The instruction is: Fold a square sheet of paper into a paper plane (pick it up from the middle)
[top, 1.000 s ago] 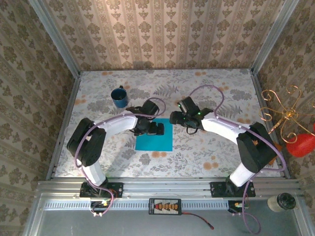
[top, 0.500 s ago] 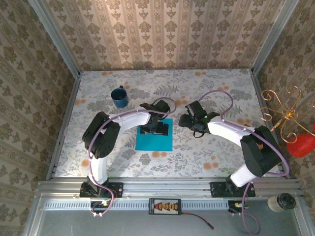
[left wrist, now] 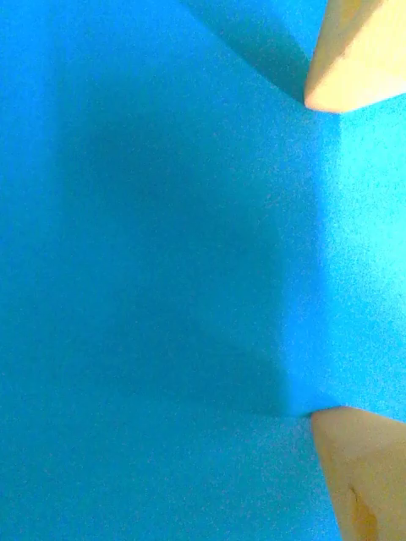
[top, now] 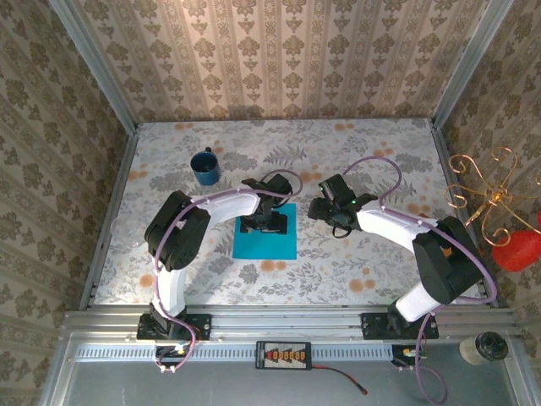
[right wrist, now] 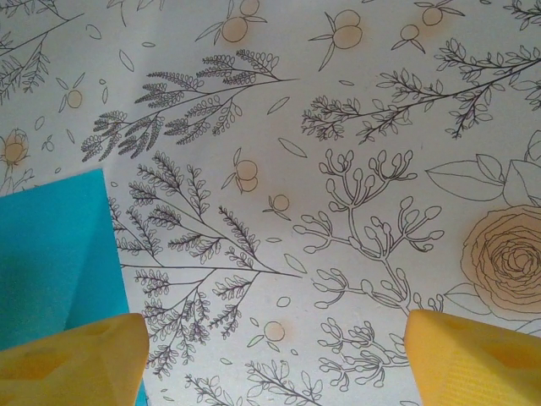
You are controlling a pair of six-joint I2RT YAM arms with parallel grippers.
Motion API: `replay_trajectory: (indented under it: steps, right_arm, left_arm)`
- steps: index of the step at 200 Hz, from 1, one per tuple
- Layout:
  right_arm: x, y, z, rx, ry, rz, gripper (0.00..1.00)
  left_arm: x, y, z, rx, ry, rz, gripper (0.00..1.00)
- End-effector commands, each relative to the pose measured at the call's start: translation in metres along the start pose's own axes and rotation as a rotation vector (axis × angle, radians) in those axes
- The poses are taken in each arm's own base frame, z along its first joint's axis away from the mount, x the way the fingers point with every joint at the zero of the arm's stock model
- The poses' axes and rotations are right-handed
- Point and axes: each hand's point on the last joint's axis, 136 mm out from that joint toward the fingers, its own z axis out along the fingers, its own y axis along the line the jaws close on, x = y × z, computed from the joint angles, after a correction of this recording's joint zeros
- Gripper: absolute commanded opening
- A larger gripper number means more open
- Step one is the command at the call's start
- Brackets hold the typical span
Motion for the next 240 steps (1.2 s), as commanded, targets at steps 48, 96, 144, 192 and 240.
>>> replay_trajectory:
  steps: [48,96,144,192,240]
  right_arm:
    - [0.002,-0.016,0.000,0.049,-0.019,0.044,0.79]
    - [0.001,-0.016,-0.005,0.044,-0.028,0.054,0.79]
    - [-0.001,-0.015,-0.010,0.032,-0.036,0.068,0.79]
    - [-0.008,-0.007,-0.020,-0.043,-0.051,0.073,0.80]
    - [-0.017,0.001,-0.027,-0.162,-0.062,0.114,0.80]
  left_arm:
    - [0.022,0.018,0.025,-0.063,0.052,-0.020,0.87]
    - [0.017,0.017,0.016,-0.051,0.029,-0.007,0.84]
    - [0.002,0.016,-0.017,-0.026,-0.066,0.012,0.54]
    - [-0.022,-0.003,-0.074,0.250,-0.220,-0.004,0.35]
    - [-0.041,-0.037,-0.131,0.784,-0.321,-0.056,0.35]
